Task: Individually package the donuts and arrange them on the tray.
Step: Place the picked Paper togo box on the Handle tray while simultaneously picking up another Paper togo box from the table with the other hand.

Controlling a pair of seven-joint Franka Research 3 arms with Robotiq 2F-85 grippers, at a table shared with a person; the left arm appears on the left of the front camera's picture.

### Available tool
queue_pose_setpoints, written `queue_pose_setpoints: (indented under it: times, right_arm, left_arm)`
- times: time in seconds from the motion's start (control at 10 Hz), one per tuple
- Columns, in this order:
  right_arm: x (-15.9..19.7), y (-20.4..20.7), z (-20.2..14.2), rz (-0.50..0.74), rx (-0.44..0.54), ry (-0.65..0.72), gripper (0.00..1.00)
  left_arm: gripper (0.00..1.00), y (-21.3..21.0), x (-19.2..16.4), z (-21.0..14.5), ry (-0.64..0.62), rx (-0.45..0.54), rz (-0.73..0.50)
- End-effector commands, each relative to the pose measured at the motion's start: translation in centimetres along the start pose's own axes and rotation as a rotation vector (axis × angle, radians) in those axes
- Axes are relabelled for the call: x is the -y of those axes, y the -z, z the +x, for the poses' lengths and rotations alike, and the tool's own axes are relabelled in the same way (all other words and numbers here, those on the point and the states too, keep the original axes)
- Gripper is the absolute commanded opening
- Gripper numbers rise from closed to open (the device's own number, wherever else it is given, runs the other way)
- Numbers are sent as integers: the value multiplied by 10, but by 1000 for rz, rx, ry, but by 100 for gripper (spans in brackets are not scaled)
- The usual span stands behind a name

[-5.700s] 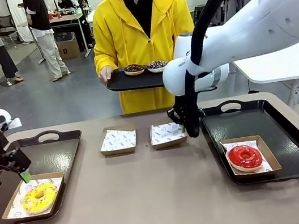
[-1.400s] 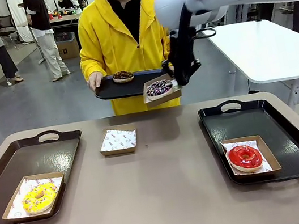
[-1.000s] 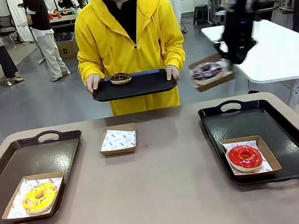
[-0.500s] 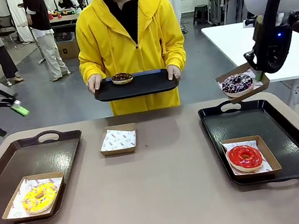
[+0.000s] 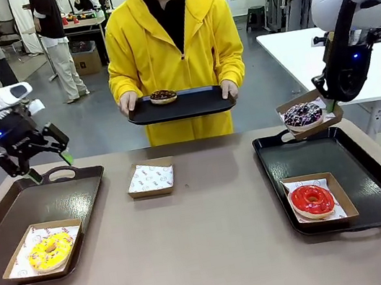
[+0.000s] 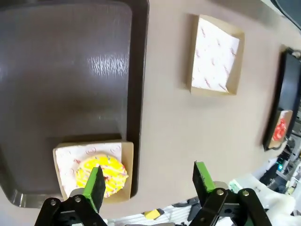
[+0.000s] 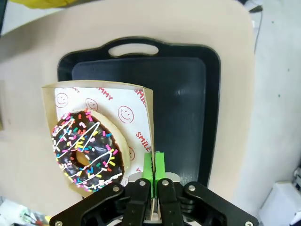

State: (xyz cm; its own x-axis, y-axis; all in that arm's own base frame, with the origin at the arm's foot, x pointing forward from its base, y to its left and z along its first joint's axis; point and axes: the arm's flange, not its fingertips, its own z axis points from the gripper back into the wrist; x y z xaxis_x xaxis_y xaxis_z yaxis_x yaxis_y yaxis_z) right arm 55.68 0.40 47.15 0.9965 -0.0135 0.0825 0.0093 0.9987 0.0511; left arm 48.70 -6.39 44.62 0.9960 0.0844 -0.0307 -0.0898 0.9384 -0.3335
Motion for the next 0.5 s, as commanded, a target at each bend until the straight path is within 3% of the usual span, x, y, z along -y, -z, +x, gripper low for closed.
queue_pose_setpoints:
  times: [0.0,0.4]
  right_arm:
    - [0,-2,0,-6,3,0,1]
    - [0,-2,0,-6,3,0,1]
  left_arm:
    - [97,8,5,-4,19,6,19]
    - [97,0,0,0,0,0,0]
